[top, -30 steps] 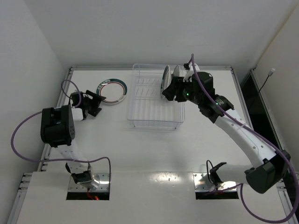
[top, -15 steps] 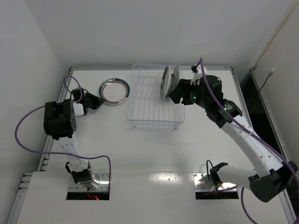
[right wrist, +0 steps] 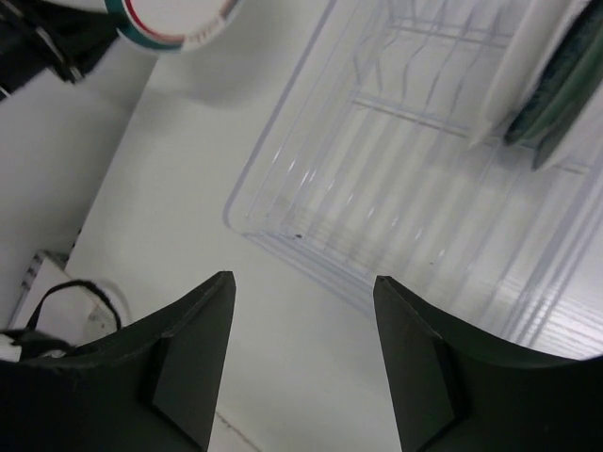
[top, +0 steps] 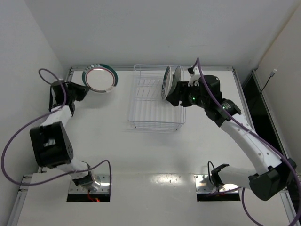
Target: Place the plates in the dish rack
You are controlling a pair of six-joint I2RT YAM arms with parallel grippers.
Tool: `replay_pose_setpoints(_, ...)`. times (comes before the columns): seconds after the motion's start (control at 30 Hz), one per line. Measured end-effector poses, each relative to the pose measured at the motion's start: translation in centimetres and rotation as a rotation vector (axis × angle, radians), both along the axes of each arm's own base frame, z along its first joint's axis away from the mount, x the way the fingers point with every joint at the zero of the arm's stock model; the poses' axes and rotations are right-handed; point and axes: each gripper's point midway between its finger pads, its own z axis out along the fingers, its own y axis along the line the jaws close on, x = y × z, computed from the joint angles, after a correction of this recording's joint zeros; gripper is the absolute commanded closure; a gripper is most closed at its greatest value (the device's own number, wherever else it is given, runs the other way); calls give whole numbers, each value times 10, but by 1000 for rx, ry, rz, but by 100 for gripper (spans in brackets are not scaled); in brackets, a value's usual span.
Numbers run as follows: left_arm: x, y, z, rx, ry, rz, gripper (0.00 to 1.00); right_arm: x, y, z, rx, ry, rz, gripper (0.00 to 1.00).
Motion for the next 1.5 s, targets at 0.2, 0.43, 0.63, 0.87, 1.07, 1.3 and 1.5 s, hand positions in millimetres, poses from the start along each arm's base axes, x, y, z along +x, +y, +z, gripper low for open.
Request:
replay_pose_setpoints(0.2,-29,-15,109,37,-278,-58,100,-4,32,-15,155,37,177,17)
replay_pose_setpoints(0.43,-74,-100,101,-81,-313,-311,100,1,68,-16,401,69,340,17)
replay_pose_setpoints(0.63,-118,-161,67,-167,-229,-483,100,16,80,-16,452,86,368,18)
replay_pose_setpoints(0.87,-151,-199,100,-170,-326,-611,100,29,88,-29,451,127,359,62)
replay_pose_setpoints(1.07,-156,-207,100,-165,-326,-641,90,31,91,-30,476,150,350,100)
replay_pose_setpoints(1.3,-129,-192,87,4,-210,-597,23,59,51,-48,222,187,24,100)
replay_pose_setpoints(1.5,-110,-139,39,191,-3,-452,22,92,-14,-4,-73,68,-323,100)
